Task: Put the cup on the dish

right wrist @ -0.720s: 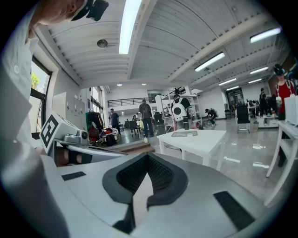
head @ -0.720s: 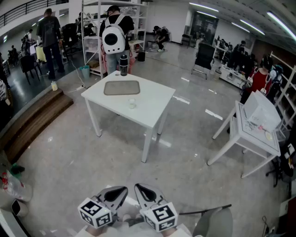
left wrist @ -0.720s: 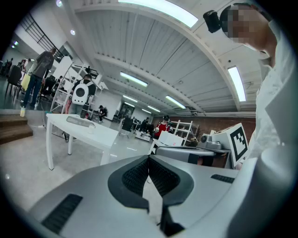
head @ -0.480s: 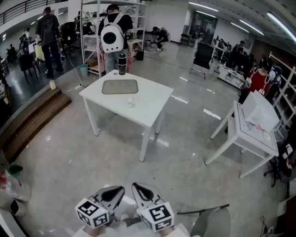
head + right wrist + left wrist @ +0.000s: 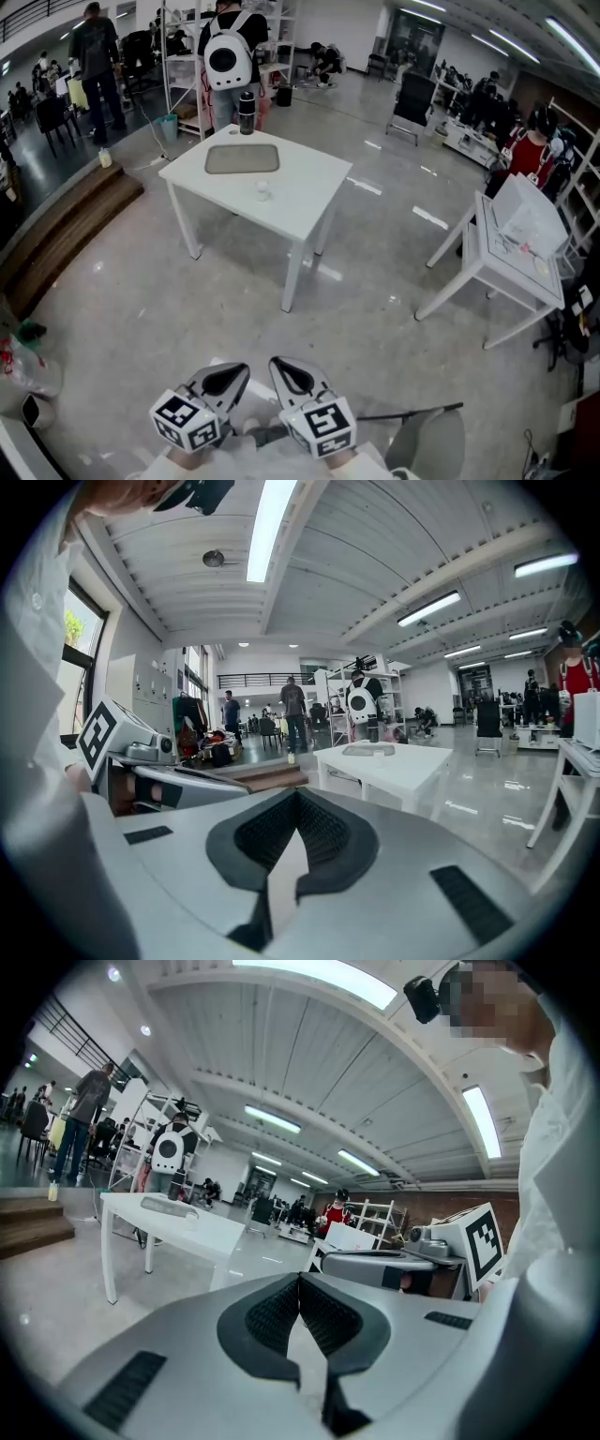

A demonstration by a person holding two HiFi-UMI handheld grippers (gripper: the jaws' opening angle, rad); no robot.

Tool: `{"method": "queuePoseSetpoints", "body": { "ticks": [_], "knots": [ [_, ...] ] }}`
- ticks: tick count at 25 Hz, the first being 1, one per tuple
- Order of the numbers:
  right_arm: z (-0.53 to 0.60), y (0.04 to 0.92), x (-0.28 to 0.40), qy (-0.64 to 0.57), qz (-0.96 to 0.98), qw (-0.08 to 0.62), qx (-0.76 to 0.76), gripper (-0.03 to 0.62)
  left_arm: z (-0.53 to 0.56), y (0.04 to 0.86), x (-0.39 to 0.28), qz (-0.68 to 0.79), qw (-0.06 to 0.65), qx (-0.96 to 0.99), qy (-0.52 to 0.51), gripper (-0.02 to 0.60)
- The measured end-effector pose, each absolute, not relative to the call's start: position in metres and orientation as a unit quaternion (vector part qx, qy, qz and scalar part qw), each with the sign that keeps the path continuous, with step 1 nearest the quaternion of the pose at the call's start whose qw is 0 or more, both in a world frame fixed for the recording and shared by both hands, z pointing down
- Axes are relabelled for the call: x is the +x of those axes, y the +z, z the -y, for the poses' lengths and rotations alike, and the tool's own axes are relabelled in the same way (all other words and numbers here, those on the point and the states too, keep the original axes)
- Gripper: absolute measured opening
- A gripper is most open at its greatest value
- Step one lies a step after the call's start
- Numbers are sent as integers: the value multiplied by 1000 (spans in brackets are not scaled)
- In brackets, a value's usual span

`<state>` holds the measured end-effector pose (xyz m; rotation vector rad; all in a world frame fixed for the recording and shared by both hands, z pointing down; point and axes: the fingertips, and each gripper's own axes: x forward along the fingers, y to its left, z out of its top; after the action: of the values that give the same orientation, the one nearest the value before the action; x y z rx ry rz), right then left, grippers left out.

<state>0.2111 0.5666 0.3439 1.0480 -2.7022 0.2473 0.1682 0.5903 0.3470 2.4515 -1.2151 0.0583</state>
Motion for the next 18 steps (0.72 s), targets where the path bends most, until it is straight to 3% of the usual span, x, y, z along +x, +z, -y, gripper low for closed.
{"method": "queuePoseSetpoints", "body": {
  "ticks": [7,18],
  "knots": [
    [-561,345,222,127,932,83,329,12,-574,349,179,448,199,871,18,9],
    [-543,363,236,135,935,99,313,12,-564,377,182,476,228,849,11,9]
  ]
}}
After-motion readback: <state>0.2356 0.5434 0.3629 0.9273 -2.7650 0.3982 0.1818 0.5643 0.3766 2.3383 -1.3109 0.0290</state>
